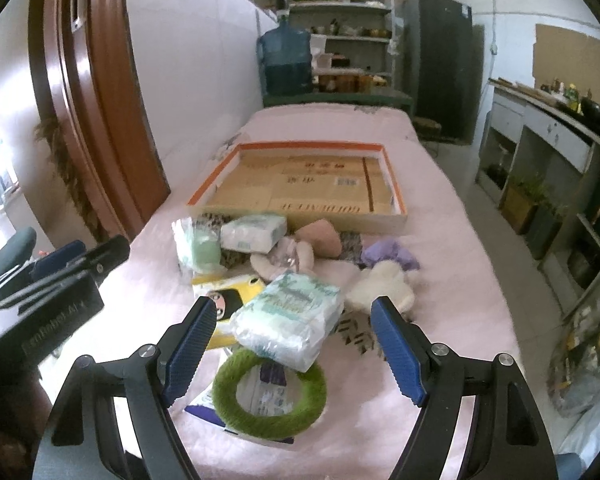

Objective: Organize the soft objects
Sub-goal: 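Grasp the yellow cartoon-face pack with the left tool while the right tool grasps a white diaper pack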

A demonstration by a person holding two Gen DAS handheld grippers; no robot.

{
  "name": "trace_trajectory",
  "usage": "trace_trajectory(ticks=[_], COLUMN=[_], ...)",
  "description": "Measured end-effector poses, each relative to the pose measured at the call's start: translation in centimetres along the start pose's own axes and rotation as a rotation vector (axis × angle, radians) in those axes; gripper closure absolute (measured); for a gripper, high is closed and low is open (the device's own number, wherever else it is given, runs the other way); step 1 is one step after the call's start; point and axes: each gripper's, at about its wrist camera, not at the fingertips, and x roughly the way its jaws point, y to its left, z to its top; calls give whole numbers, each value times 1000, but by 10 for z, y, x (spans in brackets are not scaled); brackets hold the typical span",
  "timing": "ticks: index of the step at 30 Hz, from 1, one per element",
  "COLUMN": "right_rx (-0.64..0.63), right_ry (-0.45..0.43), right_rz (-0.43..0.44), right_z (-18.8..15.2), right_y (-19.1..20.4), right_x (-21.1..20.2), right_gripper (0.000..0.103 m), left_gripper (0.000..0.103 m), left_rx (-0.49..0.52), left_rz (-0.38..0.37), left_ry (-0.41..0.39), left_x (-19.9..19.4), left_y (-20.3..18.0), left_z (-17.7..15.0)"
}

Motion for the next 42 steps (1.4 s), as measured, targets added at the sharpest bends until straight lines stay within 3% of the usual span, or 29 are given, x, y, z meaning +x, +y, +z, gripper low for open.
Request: trace_trajectory(ticks=[9, 20, 26, 28, 30, 33, 38, 42], right_rx=[66, 119, 141, 143, 159, 158, 180, 160], right_ry=[82, 151, 137, 121, 119, 115, 81, 23], right_rz=[25, 101, 133, 143, 174, 192, 234, 202], right_z=[-3, -3, -1, 0, 0, 0, 0, 2], right_y=[-6, -1, -2, -3, -5, -8, -18, -22], right_x=[35, 62, 67, 67, 66, 64, 53, 39], right_gripper=[22, 22, 22, 28, 48, 63, 71, 73], left_gripper=[48, 48, 48, 48, 48, 48, 48, 48], left_rx=[-48, -51, -55, -55, -54, -51, -40, -61], left_rz=[5, -35, -37, -36, -35, -38, -74, -164], left_ry=[59, 117, 138, 142, 143, 145, 155, 186], left_x=[25, 50, 58, 60, 60, 61, 63, 66], left_y=[26, 30, 29, 29, 28, 26, 21, 17], left_z=[0, -6, -8, -8, -8, -8, -8, -10])
